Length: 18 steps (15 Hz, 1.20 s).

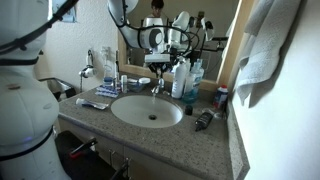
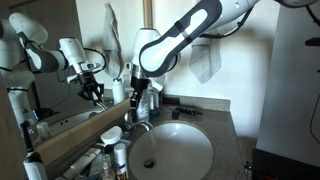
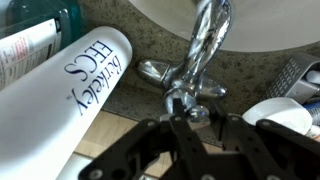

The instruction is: Open the faucet then close the faucet

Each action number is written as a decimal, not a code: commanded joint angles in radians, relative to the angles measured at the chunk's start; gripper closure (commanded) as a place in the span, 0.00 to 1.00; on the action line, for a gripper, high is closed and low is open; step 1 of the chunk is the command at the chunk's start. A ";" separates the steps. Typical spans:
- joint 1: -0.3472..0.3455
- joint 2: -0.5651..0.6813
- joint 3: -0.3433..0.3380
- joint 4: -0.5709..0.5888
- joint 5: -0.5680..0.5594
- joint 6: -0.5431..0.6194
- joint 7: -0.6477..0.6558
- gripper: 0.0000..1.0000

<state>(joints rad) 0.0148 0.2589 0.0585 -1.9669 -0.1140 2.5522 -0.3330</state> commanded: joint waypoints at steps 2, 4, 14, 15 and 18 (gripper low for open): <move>0.000 -0.018 -0.002 0.003 -0.020 0.029 0.001 0.91; -0.001 -0.020 -0.002 0.000 -0.020 0.030 0.002 0.91; -0.011 -0.041 -0.003 -0.027 -0.002 -0.030 -0.006 0.91; -0.013 -0.042 -0.002 -0.029 0.002 -0.037 -0.009 0.91; -0.019 -0.042 0.000 -0.038 0.013 -0.048 -0.017 0.91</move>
<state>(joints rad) 0.0111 0.2570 0.0582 -1.9711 -0.1122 2.5448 -0.3326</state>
